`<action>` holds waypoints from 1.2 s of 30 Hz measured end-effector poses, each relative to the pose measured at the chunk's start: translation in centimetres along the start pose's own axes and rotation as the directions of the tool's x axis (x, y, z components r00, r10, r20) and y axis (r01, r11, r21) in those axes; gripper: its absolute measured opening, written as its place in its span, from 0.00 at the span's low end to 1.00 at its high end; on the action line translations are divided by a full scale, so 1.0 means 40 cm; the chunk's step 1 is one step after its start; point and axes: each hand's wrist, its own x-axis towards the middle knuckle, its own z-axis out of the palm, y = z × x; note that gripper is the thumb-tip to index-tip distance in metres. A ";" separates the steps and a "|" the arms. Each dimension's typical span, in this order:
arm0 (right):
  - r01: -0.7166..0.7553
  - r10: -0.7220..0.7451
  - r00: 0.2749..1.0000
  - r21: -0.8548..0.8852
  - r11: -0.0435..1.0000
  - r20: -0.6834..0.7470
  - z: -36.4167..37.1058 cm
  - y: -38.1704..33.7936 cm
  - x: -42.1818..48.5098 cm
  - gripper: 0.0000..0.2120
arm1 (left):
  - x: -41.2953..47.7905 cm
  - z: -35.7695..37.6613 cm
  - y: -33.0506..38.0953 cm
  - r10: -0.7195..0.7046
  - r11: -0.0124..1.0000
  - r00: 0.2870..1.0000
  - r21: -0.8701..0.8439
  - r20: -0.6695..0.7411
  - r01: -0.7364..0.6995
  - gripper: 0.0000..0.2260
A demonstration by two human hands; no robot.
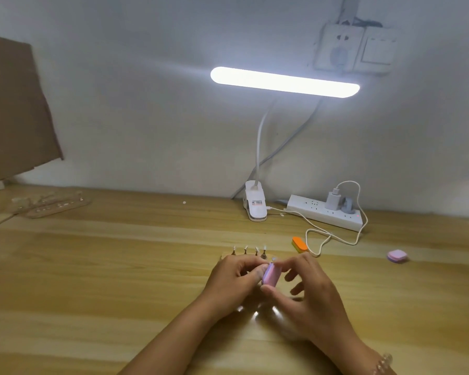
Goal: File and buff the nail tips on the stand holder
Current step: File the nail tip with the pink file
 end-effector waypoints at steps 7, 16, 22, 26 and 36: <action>0.004 -0.005 1.000 0.042 0.999 0.022 0.002 0.002 0.002 0.16 | -0.001 -0.002 -0.002 -0.010 1.000 1.000 0.013 0.026 0.009 0.09; -0.169 0.180 0.981 0.135 0.976 -0.075 -0.009 0.014 0.014 0.14 | -0.007 0.003 0.008 -0.013 1.000 1.000 0.021 0.015 0.012 0.08; -0.085 0.084 0.996 0.096 0.992 0.013 -0.002 -0.011 0.001 0.17 | -0.009 0.004 0.009 -0.007 0.999 1.000 0.047 0.014 0.006 0.08; -0.162 0.165 0.986 0.074 0.984 -0.034 -0.007 0.000 0.011 0.15 | -0.010 0.001 0.011 -0.009 0.998 0.999 0.064 0.042 0.006 0.09; -0.102 0.099 0.995 0.134 0.986 0.028 -0.009 -0.013 0.006 0.15 | -0.015 0.001 0.023 -0.026 0.998 0.998 0.059 0.050 0.023 0.10</action>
